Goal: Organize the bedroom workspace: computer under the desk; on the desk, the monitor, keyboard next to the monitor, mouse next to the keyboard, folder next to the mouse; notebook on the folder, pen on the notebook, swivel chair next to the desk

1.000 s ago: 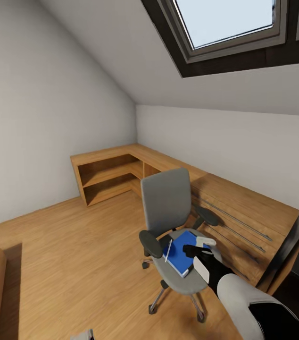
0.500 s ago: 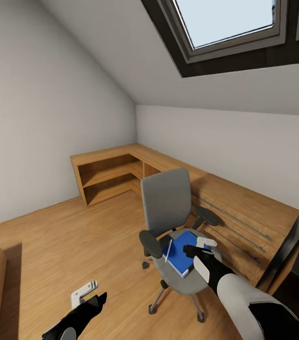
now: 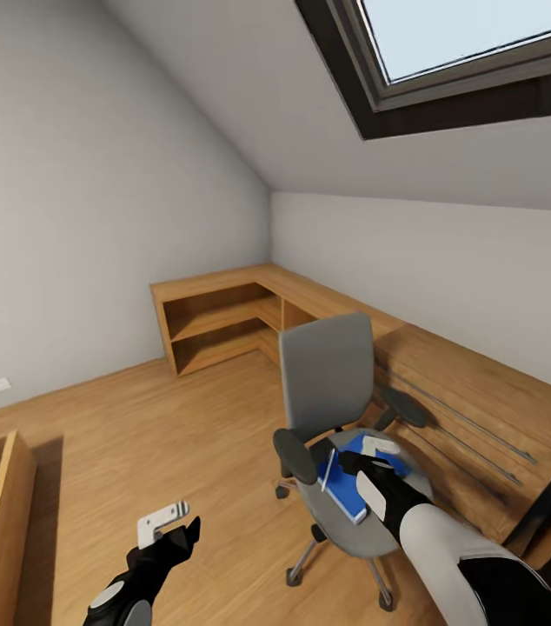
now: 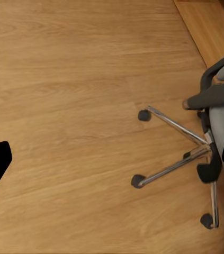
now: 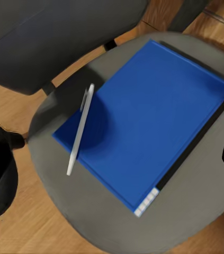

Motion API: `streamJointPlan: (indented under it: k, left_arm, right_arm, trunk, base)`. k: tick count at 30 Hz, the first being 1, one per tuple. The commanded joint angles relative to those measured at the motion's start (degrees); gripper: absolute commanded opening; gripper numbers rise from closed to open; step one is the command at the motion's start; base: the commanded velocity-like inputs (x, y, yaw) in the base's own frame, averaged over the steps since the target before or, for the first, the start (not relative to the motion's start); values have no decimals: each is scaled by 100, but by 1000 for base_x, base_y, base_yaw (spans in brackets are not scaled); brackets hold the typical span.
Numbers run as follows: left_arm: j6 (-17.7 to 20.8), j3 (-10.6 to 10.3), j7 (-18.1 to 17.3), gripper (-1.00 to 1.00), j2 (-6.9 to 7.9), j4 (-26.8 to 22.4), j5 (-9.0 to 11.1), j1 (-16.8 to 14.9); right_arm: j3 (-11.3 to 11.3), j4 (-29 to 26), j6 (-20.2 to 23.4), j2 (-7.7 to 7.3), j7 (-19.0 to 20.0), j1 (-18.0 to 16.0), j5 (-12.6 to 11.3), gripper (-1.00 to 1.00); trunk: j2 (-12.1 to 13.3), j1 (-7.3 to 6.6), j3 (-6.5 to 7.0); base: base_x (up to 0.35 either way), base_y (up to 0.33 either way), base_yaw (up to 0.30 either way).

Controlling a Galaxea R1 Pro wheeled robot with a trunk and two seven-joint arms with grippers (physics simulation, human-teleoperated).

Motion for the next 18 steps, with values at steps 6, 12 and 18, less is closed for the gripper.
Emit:
streamJointPlan:
  k: [6, 12, 18]
  left_arm:
    - [12, -23, 53, 100, 0, 6, 49, -4]
    - [11, -17, 46, 100, 0, 9, 48, -3]
    - [11, -16, 45, 100, 0, 5, 48, -4]
  right_arm:
    - [40, -6, 13, 7, -22, -1, -31, 100]
    - [47, 9, 12, 29, -4, -1, -27, 100]
    - [50, 17, 22, 77, -7, -1, -14, 100]
  trunk:
    - [-4, 3, -8]
    - [-4, 3, -9]
    - [-4, 3, -9]
  base:
    - [296, 0, 13]
    - [204, 32, 1]
    - [193, 135, 0]
